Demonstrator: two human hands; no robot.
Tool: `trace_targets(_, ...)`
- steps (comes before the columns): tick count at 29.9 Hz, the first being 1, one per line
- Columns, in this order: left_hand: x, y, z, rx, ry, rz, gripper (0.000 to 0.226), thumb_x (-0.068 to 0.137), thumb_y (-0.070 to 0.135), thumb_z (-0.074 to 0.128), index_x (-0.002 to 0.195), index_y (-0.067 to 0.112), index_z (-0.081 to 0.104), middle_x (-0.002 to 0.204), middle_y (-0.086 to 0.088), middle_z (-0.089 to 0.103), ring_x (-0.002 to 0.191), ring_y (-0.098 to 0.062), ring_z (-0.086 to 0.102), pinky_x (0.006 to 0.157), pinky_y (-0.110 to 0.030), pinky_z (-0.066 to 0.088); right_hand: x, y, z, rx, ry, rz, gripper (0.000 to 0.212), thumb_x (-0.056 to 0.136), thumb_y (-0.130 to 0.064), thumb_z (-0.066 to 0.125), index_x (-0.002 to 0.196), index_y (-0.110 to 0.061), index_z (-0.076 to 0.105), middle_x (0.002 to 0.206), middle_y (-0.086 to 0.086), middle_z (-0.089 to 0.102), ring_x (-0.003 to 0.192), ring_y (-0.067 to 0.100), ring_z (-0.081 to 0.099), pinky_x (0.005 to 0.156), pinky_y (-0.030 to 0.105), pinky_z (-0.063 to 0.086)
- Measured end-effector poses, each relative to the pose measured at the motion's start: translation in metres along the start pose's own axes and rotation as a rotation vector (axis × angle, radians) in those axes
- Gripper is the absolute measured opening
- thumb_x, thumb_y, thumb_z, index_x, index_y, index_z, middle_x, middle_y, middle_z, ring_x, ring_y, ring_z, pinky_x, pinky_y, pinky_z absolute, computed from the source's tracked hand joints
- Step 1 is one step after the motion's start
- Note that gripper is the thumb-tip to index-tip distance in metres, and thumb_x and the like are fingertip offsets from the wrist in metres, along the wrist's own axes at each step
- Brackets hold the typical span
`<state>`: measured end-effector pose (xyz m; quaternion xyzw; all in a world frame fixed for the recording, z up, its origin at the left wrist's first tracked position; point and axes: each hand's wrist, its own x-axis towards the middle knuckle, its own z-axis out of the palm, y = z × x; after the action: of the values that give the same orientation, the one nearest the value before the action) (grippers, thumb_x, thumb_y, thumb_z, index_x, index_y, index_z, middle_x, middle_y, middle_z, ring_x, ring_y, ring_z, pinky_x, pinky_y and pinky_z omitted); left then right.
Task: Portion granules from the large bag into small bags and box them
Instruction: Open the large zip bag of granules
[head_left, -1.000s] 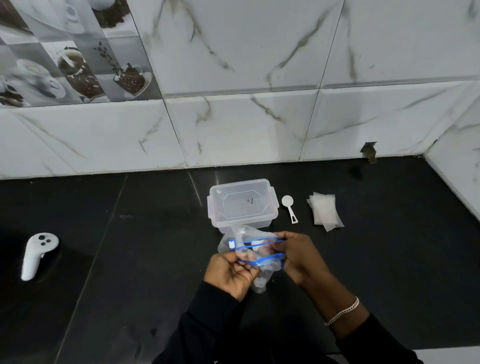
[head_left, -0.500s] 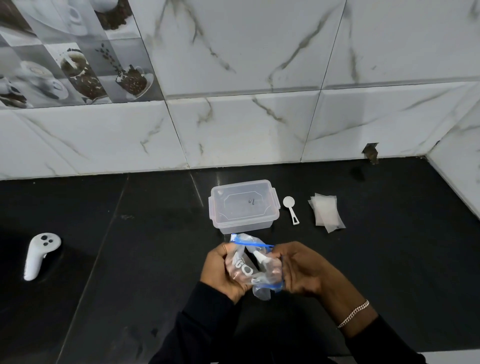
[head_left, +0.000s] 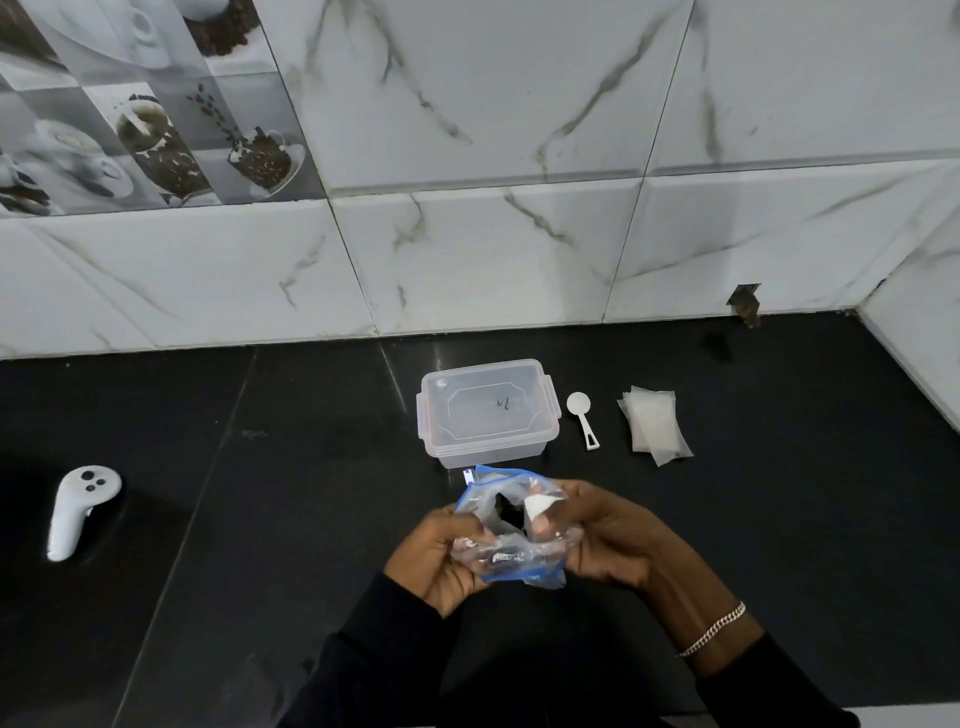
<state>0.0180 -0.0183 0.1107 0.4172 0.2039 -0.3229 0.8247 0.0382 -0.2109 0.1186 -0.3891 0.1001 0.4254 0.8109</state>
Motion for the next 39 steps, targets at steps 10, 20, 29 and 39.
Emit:
trace_targets(10, 0.005, -0.006, 0.001, -0.157, 0.014, -0.05, 0.041, 0.092, 0.026, 0.046, 0.107, -0.004, 0.069, 0.078, -0.019, 0.068, 0.068, -0.034, 0.068, 0.067, -0.046, 0.059, 0.014, 0.0, -0.026, 0.076, 0.111, 0.042, 0.042, 0.086, -0.003, 0.069, 0.125, 0.012, 0.062, 0.12, 0.026, 0.059, 0.104, 0.033, 0.059, 0.104, 0.05, 0.049)
trace_targets(20, 0.011, -0.013, -0.013, 0.53, 0.349, 0.233, 0.056, 0.065, 0.055, 0.08, 0.088, 0.01, 0.057, 0.074, -0.006, 0.065, 0.055, -0.019, 0.059, 0.046, -0.031, 0.047, 0.036, 0.009, -0.037, 0.032, 0.217, 0.113, 0.043, 0.09, -0.003, 0.05, 0.131, 0.009, 0.058, 0.113, 0.027, 0.06, 0.106, 0.037, 0.058, 0.108, 0.05, 0.041)
trace_targets(29, 0.017, -0.004, -0.014, 1.853, 0.009, 0.753, 0.015, 0.084, 0.026, 0.047, 0.099, 0.03, 0.05, 0.125, 0.007, 0.047, 0.094, -0.022, 0.064, 0.077, -0.022, 0.045, 0.047, 0.0, -0.045, -0.3, 0.327, 0.009, 0.016, 0.091, 0.0, 0.062, 0.106, -0.005, 0.063, 0.089, 0.014, 0.063, 0.073, 0.021, 0.059, 0.067, 0.033, 0.049)
trace_targets(39, 0.021, -0.007, -0.011, 1.705, 0.223, 0.583, 0.031, 0.082, 0.014, 0.055, 0.107, 0.024, 0.071, 0.118, 0.011, 0.061, 0.103, -0.015, 0.062, 0.087, -0.03, 0.051, 0.015, -0.001, -0.051, -1.373, 0.21, -0.319, 0.014, 0.082, -0.019, 0.079, 0.093, -0.027, 0.079, 0.128, -0.008, 0.059, 0.118, 0.001, 0.055, 0.097, 0.015, 0.043)
